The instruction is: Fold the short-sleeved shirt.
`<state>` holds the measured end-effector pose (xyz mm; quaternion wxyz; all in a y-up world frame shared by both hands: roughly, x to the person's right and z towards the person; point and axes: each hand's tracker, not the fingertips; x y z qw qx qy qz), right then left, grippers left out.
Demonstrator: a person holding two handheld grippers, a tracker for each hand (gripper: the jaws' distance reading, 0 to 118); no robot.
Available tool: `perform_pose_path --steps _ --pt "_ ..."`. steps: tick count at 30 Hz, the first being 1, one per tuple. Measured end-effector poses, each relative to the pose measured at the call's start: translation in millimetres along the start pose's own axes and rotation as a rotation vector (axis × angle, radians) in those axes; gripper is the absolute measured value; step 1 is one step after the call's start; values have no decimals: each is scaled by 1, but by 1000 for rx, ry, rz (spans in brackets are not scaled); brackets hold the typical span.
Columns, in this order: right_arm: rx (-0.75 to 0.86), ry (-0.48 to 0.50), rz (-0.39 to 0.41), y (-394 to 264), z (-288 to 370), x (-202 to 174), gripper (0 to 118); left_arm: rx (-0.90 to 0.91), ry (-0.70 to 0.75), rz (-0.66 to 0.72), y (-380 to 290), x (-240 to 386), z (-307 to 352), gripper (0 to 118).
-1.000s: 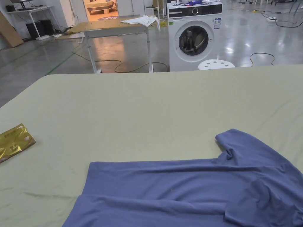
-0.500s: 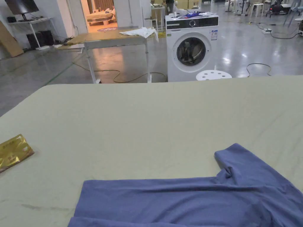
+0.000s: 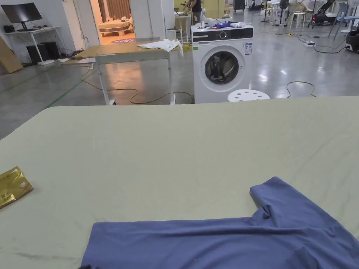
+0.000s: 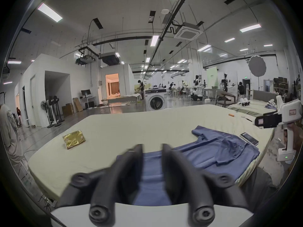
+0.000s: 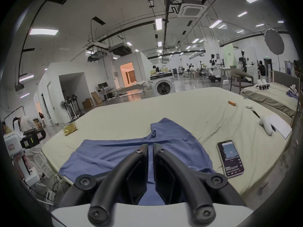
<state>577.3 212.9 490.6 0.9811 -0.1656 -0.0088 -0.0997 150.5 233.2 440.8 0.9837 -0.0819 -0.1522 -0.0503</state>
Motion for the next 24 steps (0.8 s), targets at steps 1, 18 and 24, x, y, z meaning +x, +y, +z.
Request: perform_pose_path --steps 1,18,24 --pt "-21 -24 43 -1 -2 -4 0 9 -17 -6 0 1 2 0" --pt "-100 -18 -17 -30 -12 23 0 -593 3 234 -28 -132 -241 69" --pt "-141 -79 5 -41 5 39 0 -805 136 208 -61 -151 -329 70"
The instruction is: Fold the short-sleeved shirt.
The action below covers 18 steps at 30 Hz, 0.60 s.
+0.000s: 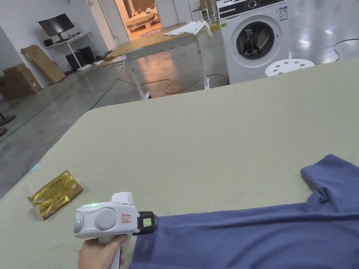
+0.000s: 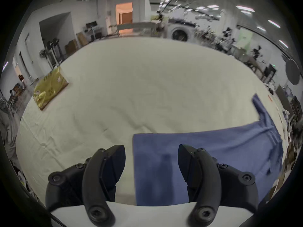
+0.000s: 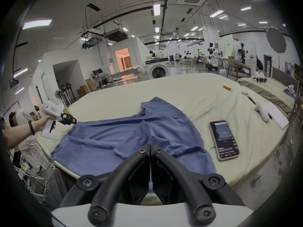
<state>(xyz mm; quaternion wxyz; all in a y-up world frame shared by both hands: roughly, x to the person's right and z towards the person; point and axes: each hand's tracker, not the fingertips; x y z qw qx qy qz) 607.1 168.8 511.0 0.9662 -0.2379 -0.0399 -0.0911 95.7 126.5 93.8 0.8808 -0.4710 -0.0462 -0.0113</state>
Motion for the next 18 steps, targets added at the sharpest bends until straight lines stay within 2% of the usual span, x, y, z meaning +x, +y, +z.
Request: perform_pose_path --steps 2,3,5,8,9,11,12,13,14,15,18 --pt "-6 -14 -26 -5 7 9 0 -26 32 -9 3 2 -15 68" --pt "-15 -27 -44 -8 9 14 0 -31 21 -17 0 4 -18 57" --pt "-36 -47 -69 -11 10 21 0 -47 47 -47 -2 13 -23 51" --pt "-57 -55 -86 -9 5 32 0 -71 75 -131 0 31 -19 21" --pt "-61 -51 -86 -4 0 35 0 -82 74 -158 3 36 -21 14" --pt "-73 -38 -39 17 -20 42 0 -119 102 -182 7 45 -28 10" --pt "-66 -41 -2 32 -32 46 9 -134 112 -187 9 47 -32 10" --pt "-84 -40 4 48 -48 51 32 -145 115 -180 11 47 -35 10" --pt "-137 -37 5 66 -67 58 62 -153 114 -182 10 50 -31 10" --pt "-190 -32 -2 82 -90 65 76 -162 113 -181 8 53 -28 10" --pt "-245 -22 -31 124 -159 75 84 -177 109 -157 8 54 -28 10"
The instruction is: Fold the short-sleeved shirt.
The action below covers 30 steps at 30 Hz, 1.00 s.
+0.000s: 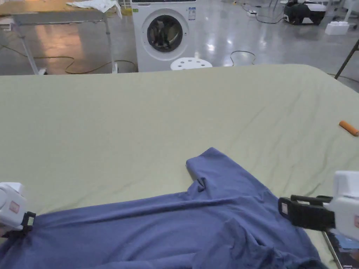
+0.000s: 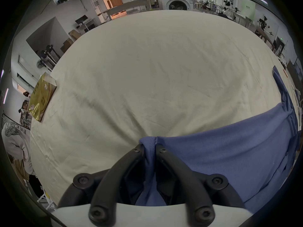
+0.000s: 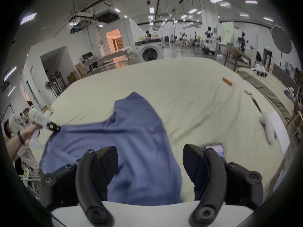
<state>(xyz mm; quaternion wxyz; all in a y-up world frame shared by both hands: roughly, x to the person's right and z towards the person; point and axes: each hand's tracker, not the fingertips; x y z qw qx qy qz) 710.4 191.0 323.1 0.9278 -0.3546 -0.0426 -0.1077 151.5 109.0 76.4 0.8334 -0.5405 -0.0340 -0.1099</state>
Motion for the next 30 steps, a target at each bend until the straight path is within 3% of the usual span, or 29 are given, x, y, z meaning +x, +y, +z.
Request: perform_pose_path --steps 2,7,9,11,13,15,18,21,25,30 --pt "-124 59 -35 28 -48 9 83 -5 5 0 -2 5 4 10" --pt "-320 -78 -71 49 -146 18 79 -17 15 -21 -5 9 8 10" --pt "-398 -116 -41 43 -165 14 67 -13 14 -22 -4 7 8 10" --pt "-361 -145 30 43 -168 11 64 -5 11 -31 -8 8 9 10" --pt "-361 -152 79 48 -163 3 40 9 11 -45 -8 6 8 10" --pt "-349 -158 106 49 -150 -8 1 36 4 -46 -14 5 11 9" --pt "-320 -130 81 49 -136 -5 1 117 -70 16 -20 -15 22 1" --pt "-193 -19 20 46 -89 -1 1 247 -178 115 -39 -42 62 0" --pt "-75 72 19 16 -6 2 1 331 -309 142 -96 -71 120 0" --pt "-64 78 -5 -62 74 12 1 326 -350 158 -194 -87 151 0"
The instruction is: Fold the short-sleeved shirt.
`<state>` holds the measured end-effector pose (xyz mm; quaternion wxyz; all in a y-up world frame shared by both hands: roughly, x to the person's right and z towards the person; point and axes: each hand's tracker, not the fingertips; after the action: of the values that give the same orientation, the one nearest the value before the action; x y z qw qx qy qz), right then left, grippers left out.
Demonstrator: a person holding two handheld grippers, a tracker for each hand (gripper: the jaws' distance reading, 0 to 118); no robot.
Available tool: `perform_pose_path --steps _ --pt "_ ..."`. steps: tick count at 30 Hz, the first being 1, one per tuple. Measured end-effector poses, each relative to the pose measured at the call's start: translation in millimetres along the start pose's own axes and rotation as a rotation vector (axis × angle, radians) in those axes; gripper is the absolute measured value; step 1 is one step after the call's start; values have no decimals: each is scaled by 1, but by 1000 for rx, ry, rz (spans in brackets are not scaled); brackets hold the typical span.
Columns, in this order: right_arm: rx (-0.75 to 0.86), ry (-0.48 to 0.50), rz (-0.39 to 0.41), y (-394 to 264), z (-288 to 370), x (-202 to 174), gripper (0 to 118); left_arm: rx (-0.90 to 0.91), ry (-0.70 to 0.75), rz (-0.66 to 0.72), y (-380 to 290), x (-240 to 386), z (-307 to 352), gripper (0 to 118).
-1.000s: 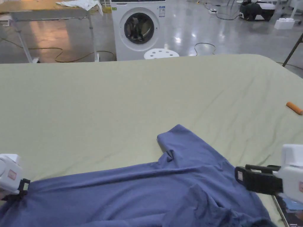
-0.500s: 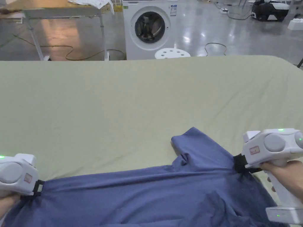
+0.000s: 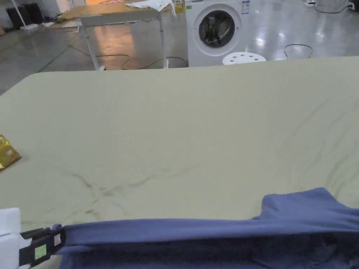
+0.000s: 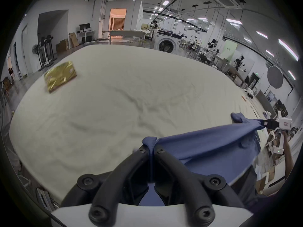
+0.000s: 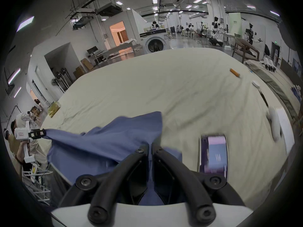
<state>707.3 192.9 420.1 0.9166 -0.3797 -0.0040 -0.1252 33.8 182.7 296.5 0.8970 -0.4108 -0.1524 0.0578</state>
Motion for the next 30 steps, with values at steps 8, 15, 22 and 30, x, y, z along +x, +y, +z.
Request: perform_pose_path --steps 8,15,22,30 --pt "-73 -25 -57 -77 24 1 1 -74 14 26 -70 -5 -3 0" --pt "-39 -91 64 -88 15 -22 66 53 98 -14 -78 -2 0 84" --pt "270 -65 118 -67 70 -77 66 469 130 -135 -62 56 83 84" --pt "547 -20 125 -61 93 -146 55 716 180 -202 -65 121 130 67"
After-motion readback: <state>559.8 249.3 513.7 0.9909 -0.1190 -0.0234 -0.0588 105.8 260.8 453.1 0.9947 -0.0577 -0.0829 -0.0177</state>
